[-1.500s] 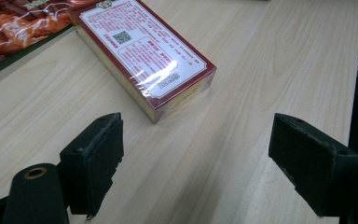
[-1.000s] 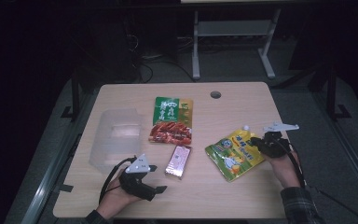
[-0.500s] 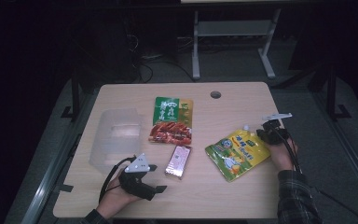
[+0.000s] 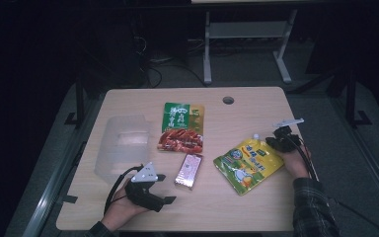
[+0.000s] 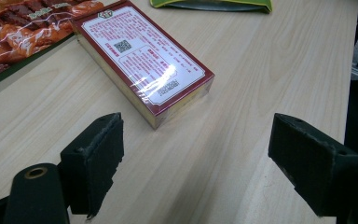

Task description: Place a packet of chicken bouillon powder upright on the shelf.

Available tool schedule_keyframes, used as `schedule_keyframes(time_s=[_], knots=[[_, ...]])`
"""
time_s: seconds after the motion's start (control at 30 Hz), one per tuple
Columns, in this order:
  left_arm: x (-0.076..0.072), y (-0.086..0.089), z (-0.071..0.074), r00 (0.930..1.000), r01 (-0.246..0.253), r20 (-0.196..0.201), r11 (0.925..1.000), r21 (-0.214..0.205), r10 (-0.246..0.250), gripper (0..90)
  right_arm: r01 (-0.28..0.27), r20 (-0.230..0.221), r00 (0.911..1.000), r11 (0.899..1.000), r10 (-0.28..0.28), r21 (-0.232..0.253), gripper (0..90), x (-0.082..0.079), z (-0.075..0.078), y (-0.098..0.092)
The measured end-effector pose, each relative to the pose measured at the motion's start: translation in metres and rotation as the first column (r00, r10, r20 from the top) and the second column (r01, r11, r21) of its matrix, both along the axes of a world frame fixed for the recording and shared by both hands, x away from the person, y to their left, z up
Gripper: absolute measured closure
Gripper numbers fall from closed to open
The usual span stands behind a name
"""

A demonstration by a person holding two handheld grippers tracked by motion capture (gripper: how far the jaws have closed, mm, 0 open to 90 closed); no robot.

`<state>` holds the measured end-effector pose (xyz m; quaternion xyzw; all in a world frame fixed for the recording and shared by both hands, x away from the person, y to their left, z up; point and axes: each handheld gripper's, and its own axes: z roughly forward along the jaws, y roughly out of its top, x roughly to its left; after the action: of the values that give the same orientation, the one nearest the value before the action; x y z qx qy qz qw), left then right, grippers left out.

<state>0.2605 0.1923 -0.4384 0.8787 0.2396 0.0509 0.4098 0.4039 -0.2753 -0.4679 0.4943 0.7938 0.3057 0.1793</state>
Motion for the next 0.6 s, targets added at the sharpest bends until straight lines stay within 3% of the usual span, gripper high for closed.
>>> schedule_keyframes(time_s=[0.4, 0.53, 0.6], knots=[[-0.001, -0.001, 0.002, 1.0000, 0.005, 0.005, 1.0000, -0.006, -0.005, 17.8, -0.150, -0.013, 0.9885, 0.988, 0.150, 0.020, 90.0, -0.004, 0.000, 0.029], [-0.002, -0.003, 0.003, 1.0000, 0.006, 0.007, 0.9999, -0.012, -0.006, 17.8, -0.218, -0.024, 0.9755, 0.976, 0.219, 0.021, 90.0, -0.005, 0.002, 0.047], [-0.001, -0.004, 0.003, 0.9999, 0.011, 0.011, 0.9999, -0.010, -0.011, 17.8, -0.228, -0.030, 0.9732, 0.974, 0.228, 0.020, 90.0, -0.006, 0.002, 0.050]])
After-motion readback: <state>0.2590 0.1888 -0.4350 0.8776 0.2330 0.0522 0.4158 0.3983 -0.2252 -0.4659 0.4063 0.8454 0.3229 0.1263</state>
